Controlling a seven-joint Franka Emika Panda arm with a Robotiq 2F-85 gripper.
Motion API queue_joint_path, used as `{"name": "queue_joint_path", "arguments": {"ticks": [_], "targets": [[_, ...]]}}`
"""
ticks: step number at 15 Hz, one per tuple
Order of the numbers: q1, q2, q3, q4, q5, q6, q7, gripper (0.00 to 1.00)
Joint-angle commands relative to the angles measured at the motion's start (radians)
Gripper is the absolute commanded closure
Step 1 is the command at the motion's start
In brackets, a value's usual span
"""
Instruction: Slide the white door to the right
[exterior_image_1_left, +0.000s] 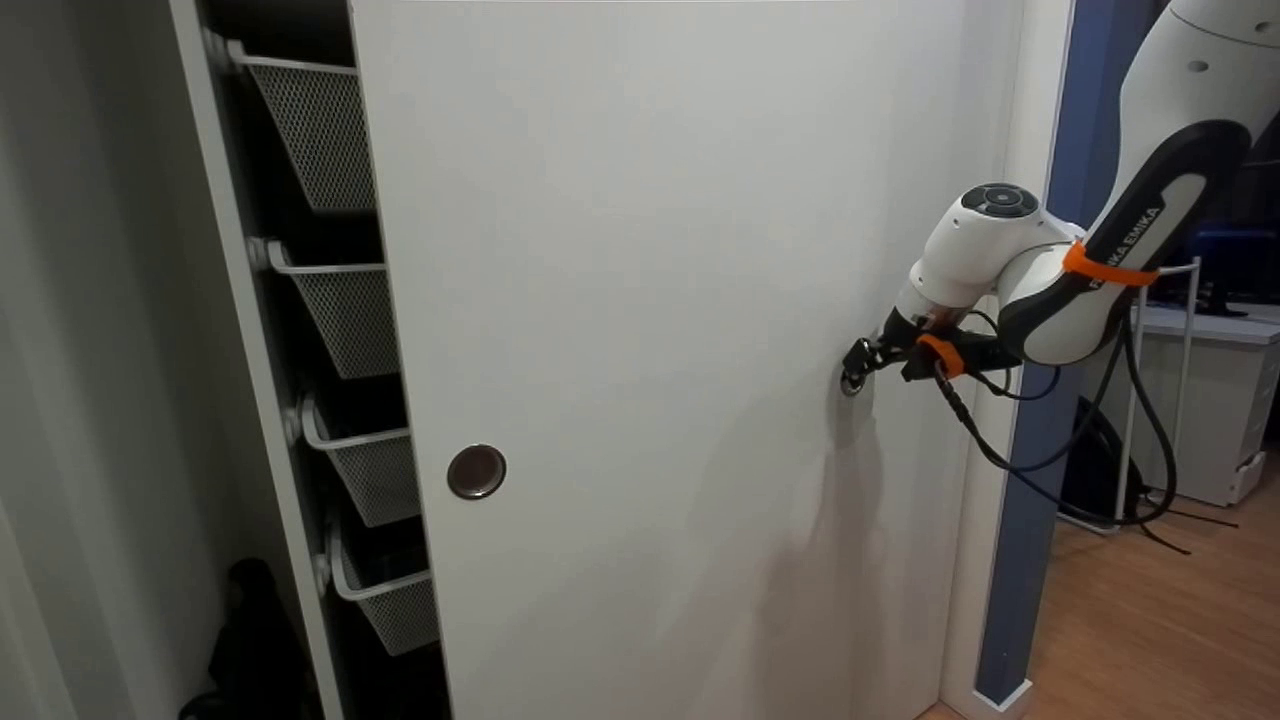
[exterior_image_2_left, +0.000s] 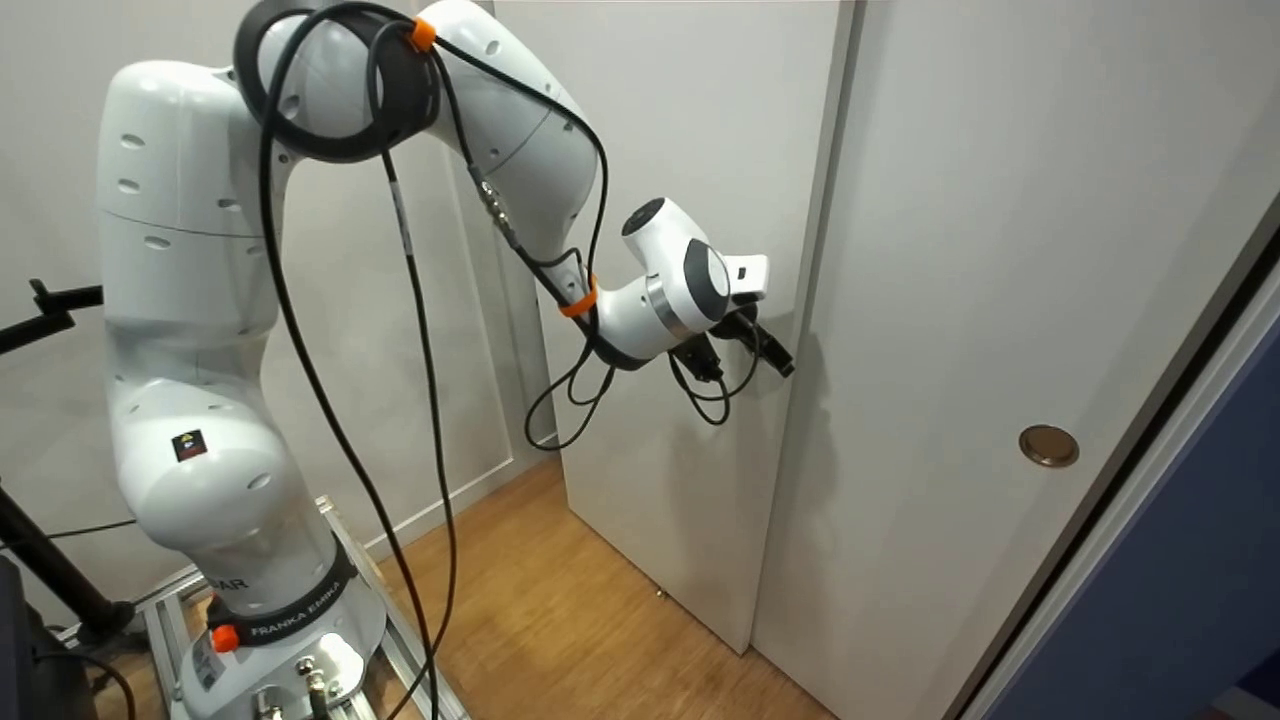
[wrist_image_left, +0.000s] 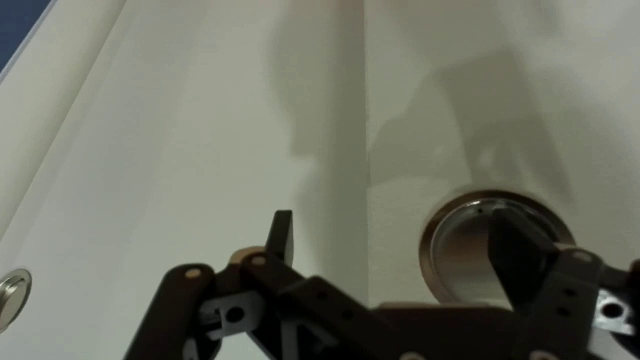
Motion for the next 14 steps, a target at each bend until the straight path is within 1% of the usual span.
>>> {"name": "queue_joint_path", "arguments": {"ticks": [1, 3, 9, 14], "targets": [[-0.025, 0.036, 0.017, 0.041, 0.02, -0.023, -0.026, 0.0], [-0.024, 0.045, -0.003, 0.061, 0.013, -0.03, -0.012, 0.0], [-0.04, 0.039, -0.013, 0.072, 0.021, -0.037, 0.0, 0.0], [-0.084, 0.05, -0.016, 0.073, 0.065, -0.033, 0.009, 0.0]]}}
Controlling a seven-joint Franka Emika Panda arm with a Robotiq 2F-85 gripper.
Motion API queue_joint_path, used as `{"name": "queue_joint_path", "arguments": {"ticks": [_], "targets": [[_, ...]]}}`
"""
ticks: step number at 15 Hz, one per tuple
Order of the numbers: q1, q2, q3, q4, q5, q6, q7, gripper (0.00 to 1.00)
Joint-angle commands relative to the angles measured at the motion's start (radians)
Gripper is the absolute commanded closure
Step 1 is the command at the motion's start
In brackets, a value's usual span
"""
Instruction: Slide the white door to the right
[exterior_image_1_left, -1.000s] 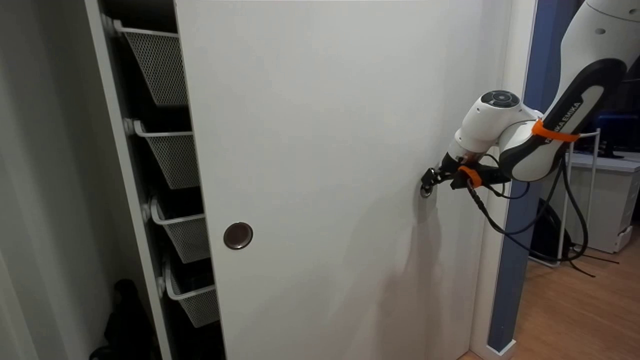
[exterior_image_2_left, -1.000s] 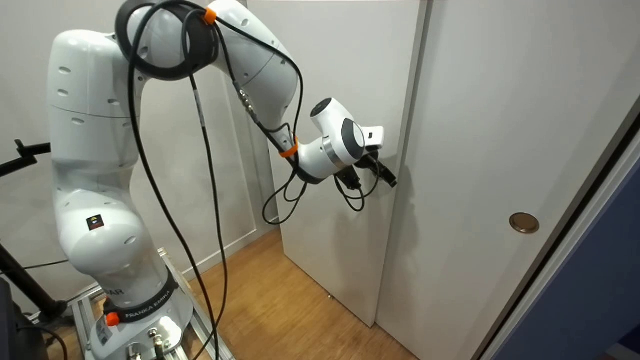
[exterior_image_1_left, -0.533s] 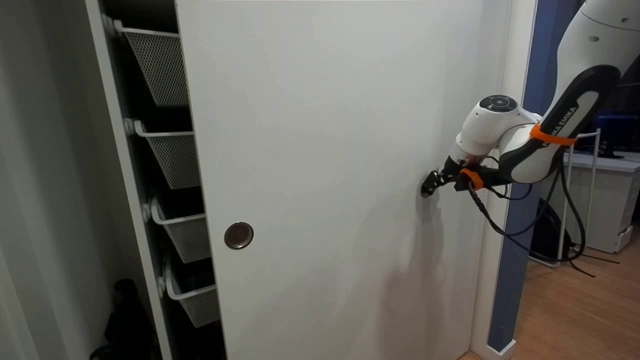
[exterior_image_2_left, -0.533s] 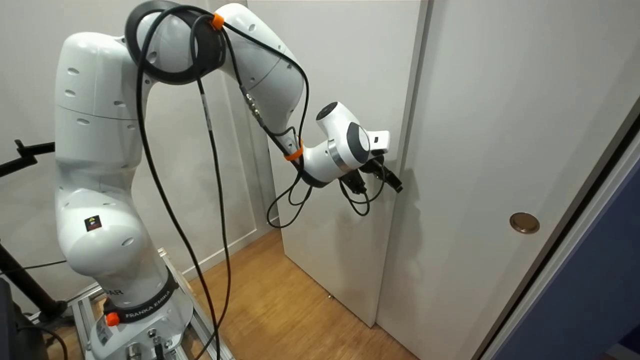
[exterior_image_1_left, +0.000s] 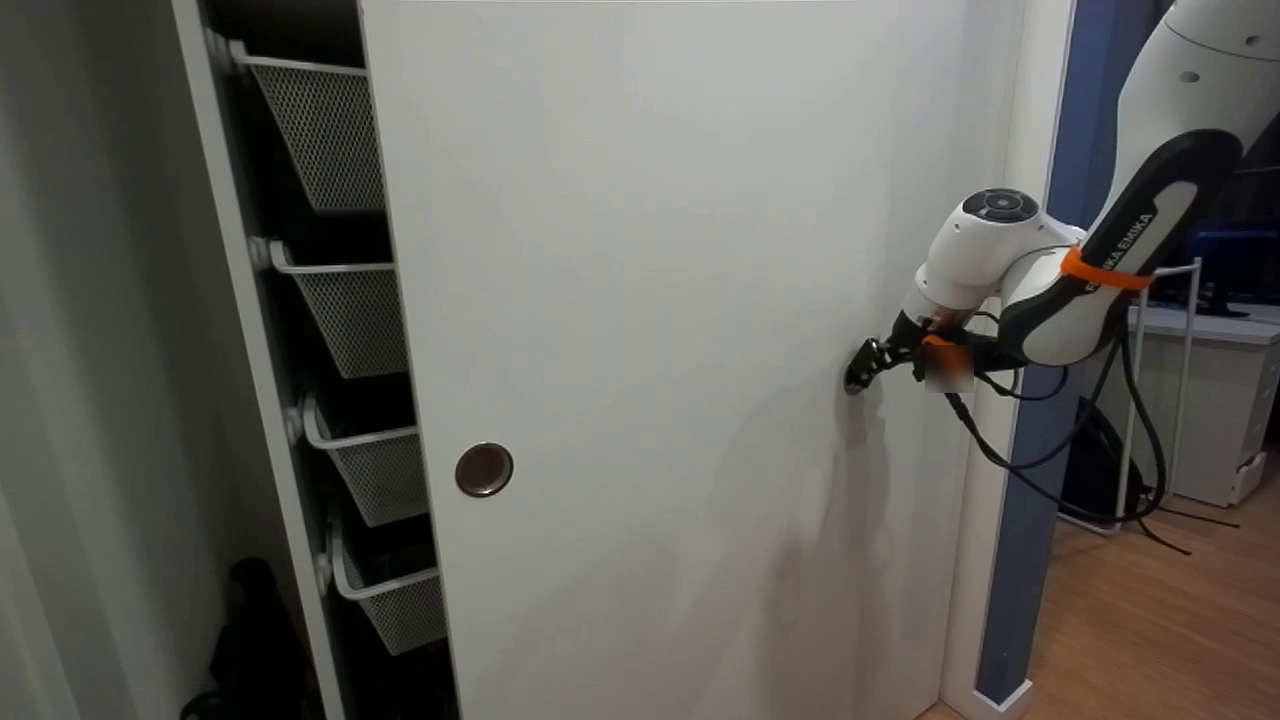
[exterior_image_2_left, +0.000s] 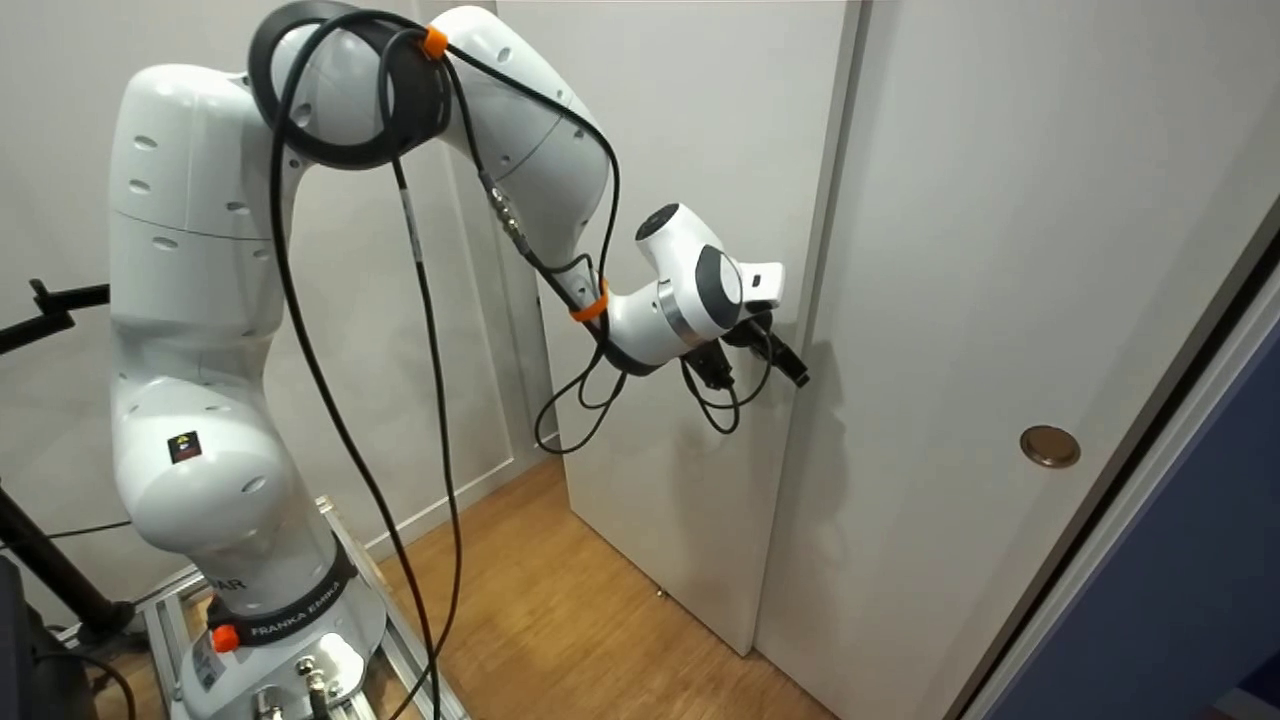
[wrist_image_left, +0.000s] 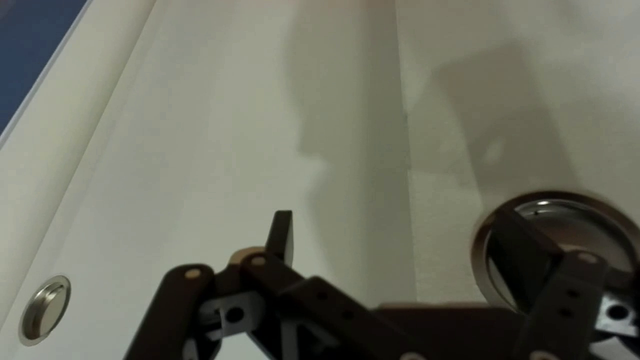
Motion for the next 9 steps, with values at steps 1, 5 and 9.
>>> {"name": "queue_joint_path", "arguments": {"ticks": [1, 5, 9], "targets": [[-0.069, 0.023, -0.009, 0.041, 0.06, -0.013, 0.001, 0.0], [-0.131, 0.031, 0.008, 0.045, 0.124, -0.012, -0.012, 0.0], [-0.197, 0.066, 0.026, 0.083, 0.175, -0.015, -0.017, 0.0]]}}
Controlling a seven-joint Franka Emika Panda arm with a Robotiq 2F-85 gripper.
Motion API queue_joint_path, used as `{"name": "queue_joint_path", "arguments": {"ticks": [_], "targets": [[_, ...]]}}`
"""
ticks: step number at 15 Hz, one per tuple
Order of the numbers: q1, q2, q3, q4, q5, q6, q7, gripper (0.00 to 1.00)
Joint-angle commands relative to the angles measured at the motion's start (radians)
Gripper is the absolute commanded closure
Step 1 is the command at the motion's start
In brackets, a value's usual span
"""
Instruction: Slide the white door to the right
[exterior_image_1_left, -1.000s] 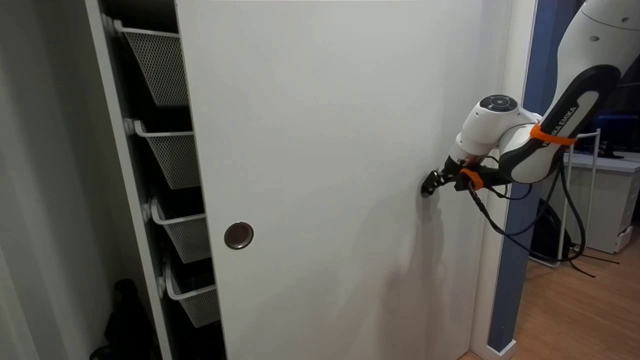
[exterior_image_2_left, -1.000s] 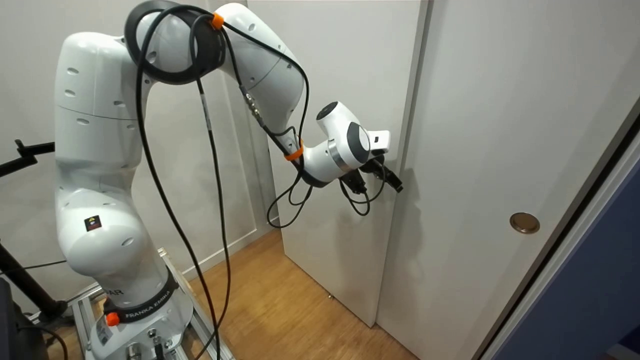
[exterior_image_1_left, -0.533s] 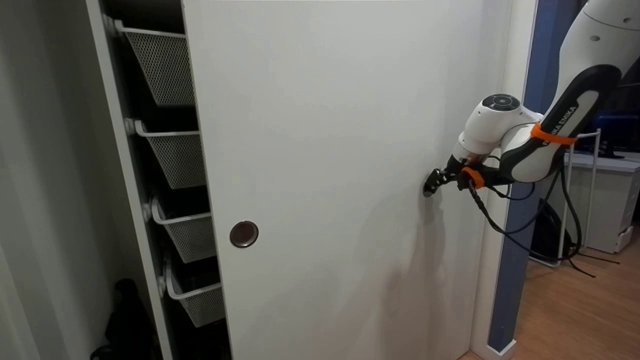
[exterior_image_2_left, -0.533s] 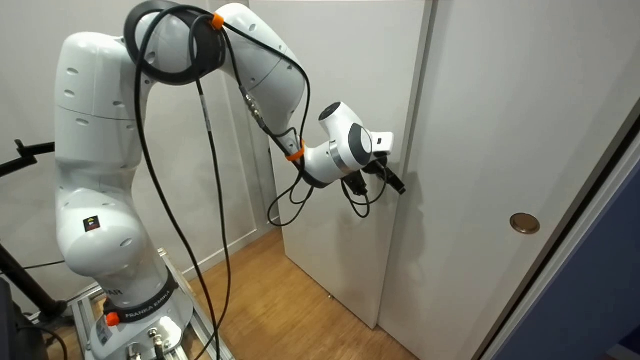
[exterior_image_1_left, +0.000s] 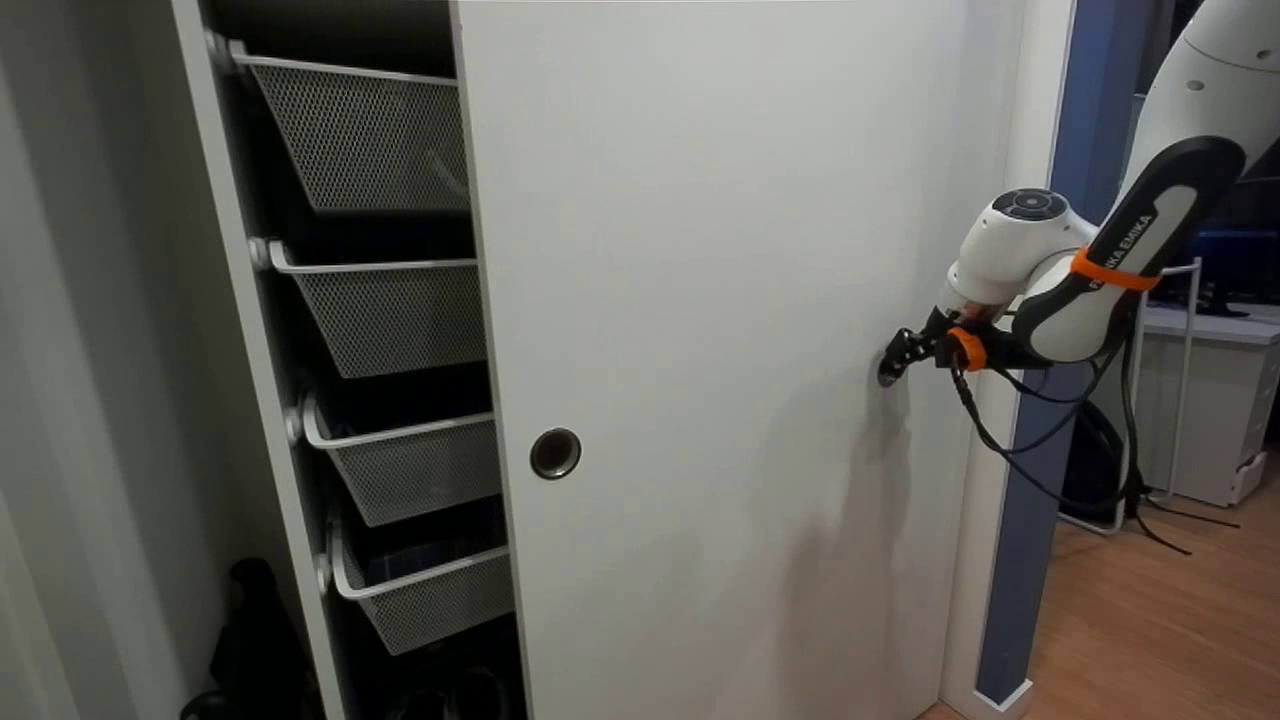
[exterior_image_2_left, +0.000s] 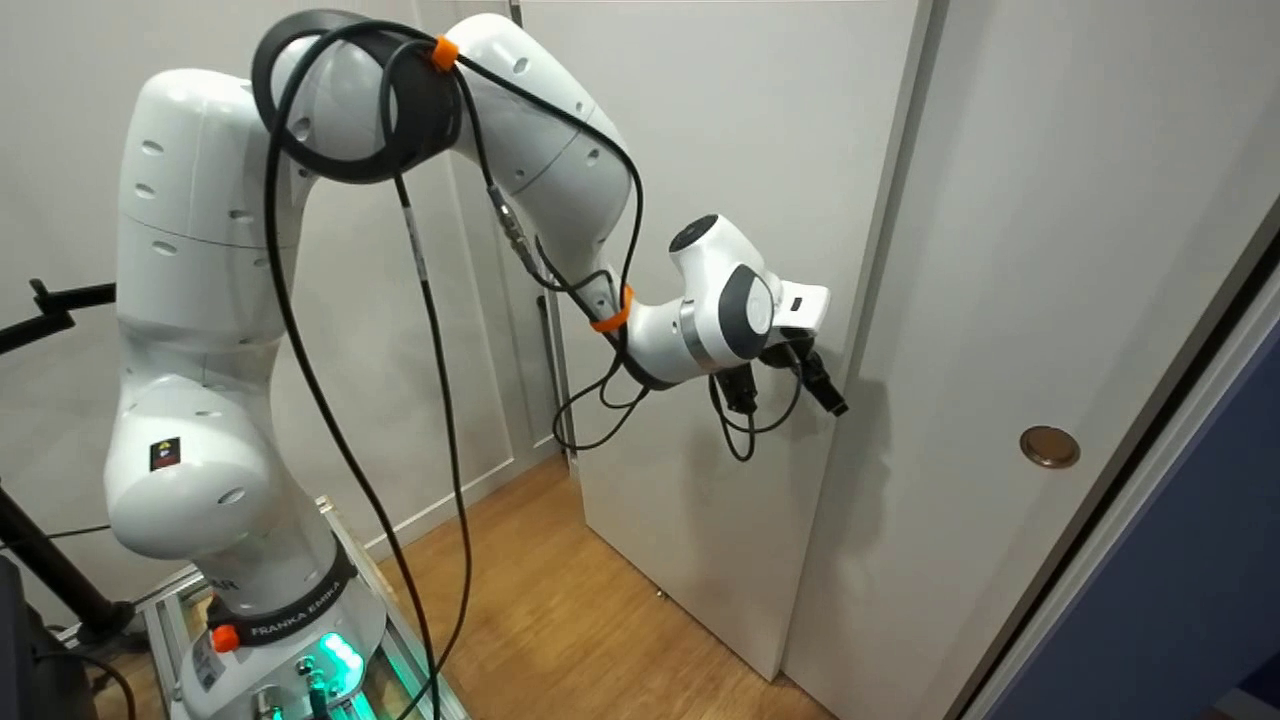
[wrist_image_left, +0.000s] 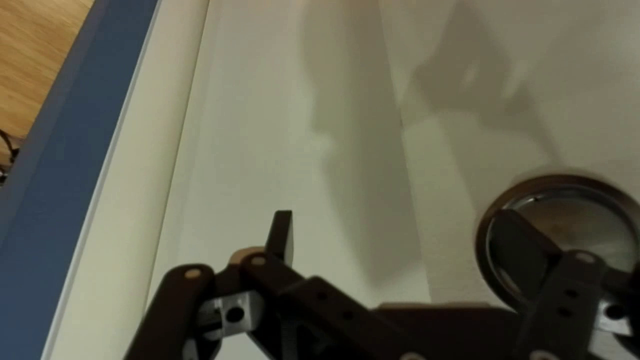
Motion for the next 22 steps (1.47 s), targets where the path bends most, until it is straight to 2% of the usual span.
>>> {"name": "queue_joint_path", "arguments": {"ticks": [1, 10, 15, 16, 18, 20, 22], "targets": [[-0.088, 0.049, 0.004, 0.068, 0.057, -0.018, -0.013, 0.0], [-0.188, 0.113, 0.001, 0.177, 0.13, -0.038, 0.004, 0.0], [-0.272, 0.137, 0.0, 0.244, 0.163, -0.079, 0.001, 0.0], [-0.3, 0.127, 0.037, 0.235, 0.172, -0.098, -0.029, 0.0], [-0.319, 0.116, 0.075, 0.224, 0.168, -0.125, -0.058, 0.0], [-0.344, 0.087, 0.144, 0.188, 0.169, -0.164, -0.118, 0.0], [-0.345, 0.076, 0.185, 0.179, 0.162, -0.19, -0.156, 0.0]]}}
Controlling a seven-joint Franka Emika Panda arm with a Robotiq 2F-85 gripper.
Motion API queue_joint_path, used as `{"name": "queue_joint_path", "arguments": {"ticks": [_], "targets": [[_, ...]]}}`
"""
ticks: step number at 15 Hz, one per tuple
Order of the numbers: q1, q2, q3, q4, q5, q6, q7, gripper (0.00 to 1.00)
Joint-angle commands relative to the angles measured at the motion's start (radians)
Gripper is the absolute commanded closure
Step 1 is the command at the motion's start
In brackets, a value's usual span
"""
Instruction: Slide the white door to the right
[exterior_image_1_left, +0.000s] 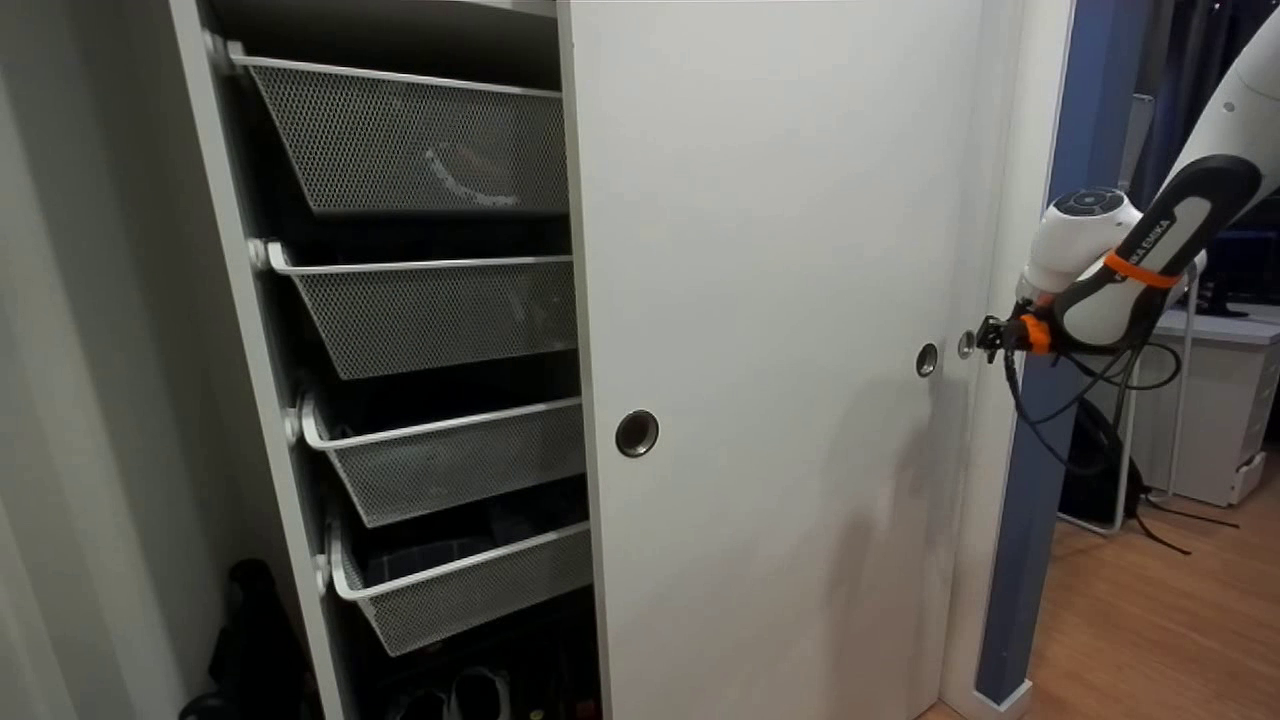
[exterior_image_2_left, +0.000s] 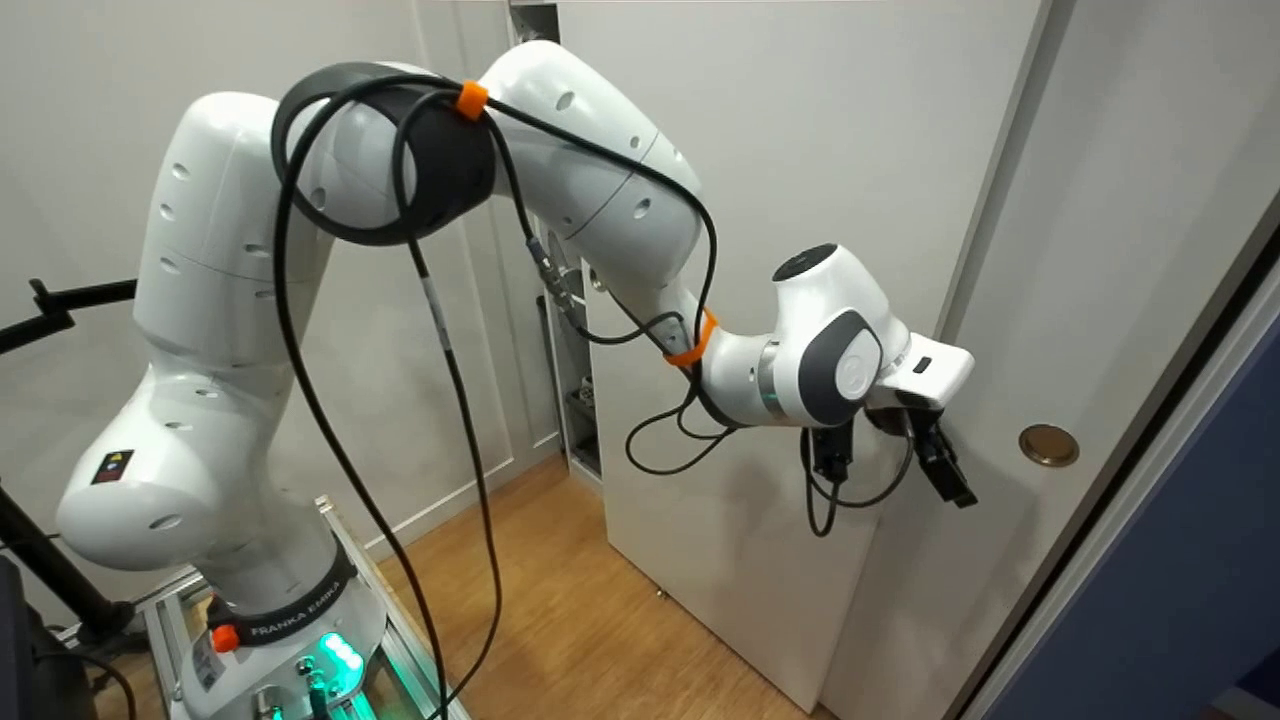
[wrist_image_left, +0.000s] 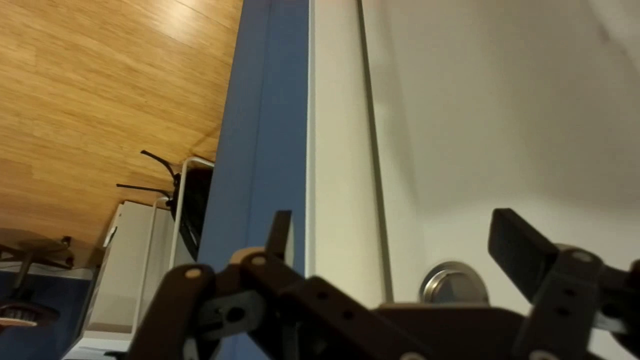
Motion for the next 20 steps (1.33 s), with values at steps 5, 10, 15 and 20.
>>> {"name": "queue_joint_path", "arguments": {"ticks": [5, 10, 15, 20], "targets": [[-0.057, -0.121, 0.265, -0.148, 0.142, -0.206, -0.347, 0.0], [0.123, -0.269, 0.228, -0.3, 0.465, -0.413, -0.654, 0.0], [0.341, -0.391, 0.162, -0.398, 0.452, -0.691, -0.713, 0.0], [0.521, -0.465, 0.218, -0.454, 0.387, -0.809, -0.667, 0.0]]}}
